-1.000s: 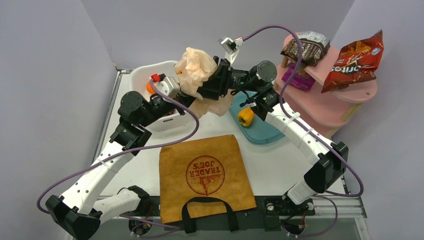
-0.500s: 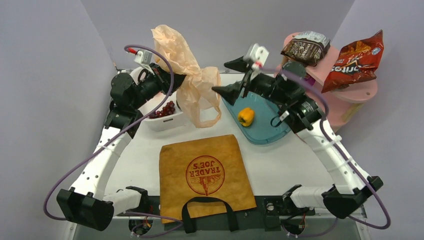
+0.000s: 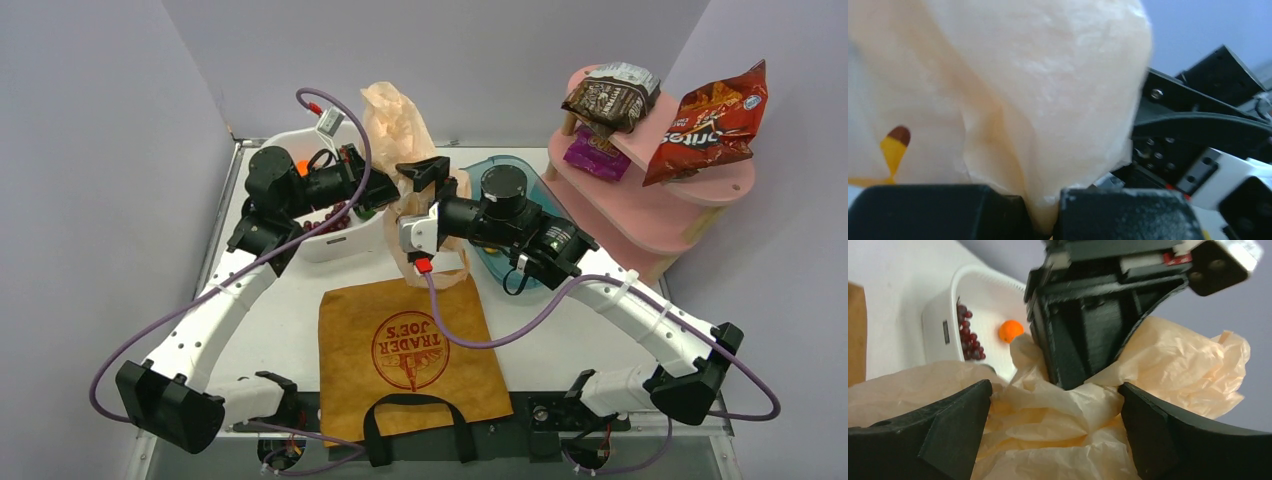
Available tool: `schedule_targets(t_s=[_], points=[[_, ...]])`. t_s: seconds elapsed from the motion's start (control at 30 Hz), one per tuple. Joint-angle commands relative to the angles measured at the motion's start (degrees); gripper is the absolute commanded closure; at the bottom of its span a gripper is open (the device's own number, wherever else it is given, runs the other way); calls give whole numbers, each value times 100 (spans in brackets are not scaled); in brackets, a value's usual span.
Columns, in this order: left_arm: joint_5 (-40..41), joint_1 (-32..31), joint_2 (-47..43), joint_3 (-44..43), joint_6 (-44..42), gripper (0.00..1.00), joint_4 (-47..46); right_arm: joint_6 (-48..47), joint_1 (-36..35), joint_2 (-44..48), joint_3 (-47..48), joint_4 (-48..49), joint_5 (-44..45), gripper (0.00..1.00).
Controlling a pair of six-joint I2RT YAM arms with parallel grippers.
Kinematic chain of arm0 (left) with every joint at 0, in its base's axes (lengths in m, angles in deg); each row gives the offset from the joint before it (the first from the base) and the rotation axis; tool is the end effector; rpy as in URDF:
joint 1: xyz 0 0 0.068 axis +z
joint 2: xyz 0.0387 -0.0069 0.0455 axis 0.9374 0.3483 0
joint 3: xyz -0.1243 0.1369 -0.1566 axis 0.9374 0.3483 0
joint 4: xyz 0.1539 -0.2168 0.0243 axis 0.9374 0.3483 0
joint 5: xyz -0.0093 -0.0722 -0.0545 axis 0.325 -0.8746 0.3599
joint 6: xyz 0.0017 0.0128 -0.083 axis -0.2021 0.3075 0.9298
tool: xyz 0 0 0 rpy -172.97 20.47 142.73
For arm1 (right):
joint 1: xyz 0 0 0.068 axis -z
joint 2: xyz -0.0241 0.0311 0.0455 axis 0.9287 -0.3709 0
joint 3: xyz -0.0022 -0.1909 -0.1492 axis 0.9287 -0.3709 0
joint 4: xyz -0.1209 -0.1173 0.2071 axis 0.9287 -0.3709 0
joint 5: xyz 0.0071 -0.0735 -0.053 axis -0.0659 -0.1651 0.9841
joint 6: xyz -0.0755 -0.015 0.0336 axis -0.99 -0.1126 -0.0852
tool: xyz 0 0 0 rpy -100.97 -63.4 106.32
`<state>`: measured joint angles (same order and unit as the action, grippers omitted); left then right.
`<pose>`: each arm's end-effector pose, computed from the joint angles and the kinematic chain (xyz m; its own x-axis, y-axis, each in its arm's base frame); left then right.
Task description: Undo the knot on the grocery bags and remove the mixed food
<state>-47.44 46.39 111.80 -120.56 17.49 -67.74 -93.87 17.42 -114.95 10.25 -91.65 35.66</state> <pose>0.2701 -0.1703 0.4111 -0.5894 -0.3383 -0.7336 0.7009 0.2374 -0.6726 0.1892 0.2827 0.4191 0.7944 -0.2439 -0.5562 -0.5621 0.0518 -0.8255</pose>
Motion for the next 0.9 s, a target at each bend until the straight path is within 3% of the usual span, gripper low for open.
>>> schedule_targets(t_s=[0.0, 0.13, 0.23, 0.3, 0.33, 0.37, 0.4, 0.43, 0.47, 0.57, 0.63, 0.67, 0.77, 0.87], points=[[-1651, -37, -37, -357, 442, 100, -463, -1355, 273, 64, 115, -741, 464, 7], [-2498, -146, 94, -324, 1045, 100, -883, -1487, 470, 260, -135, -890, 471, 8], [-2656, -347, 115, -335, 1202, 100, -970, -1525, 491, 384, -377, -649, 461, 13], [-2674, -484, 147, -384, 1209, 100, -981, -1357, 467, 410, -518, -355, 457, 28], [-2639, -509, 157, -398, 1209, 100, -982, -1269, 467, 413, -523, -231, 450, 46], [-2584, -517, 154, -426, 1187, 100, -987, -1074, 469, 404, -505, -201, 446, 56], [-2553, -468, 148, -445, 1073, 83, -929, -969, 481, 402, -462, -179, 435, 76], [-2466, -409, 116, -519, 917, 72, -802, -733, 540, 428, -441, -175, 421, 85], [-2402, -222, 85, -580, 448, 63, -311, -601, 578, 492, -442, -161, 369, 98], [-1794, 410, -153, -884, -718, 57, 1077, 298, 858, 657, -489, -139, 283, 100], [-1347, 946, -397, -954, -1760, 47, 1948, 908, 1084, 785, -559, -132, 281, 100], [-1152, 1183, -484, -976, -2698, 41, 2523, 1129, 1260, 860, -593, -130, 296, 100], [-330, 1258, -914, -843, -4746, 37, 3878, 2203, 1621, 989, -752, -143, 291, 100], [-39, 742, -1207, -533, -6956, 39, 4899, 2866, 2022, 1128, -918, -178, 265, 100]])
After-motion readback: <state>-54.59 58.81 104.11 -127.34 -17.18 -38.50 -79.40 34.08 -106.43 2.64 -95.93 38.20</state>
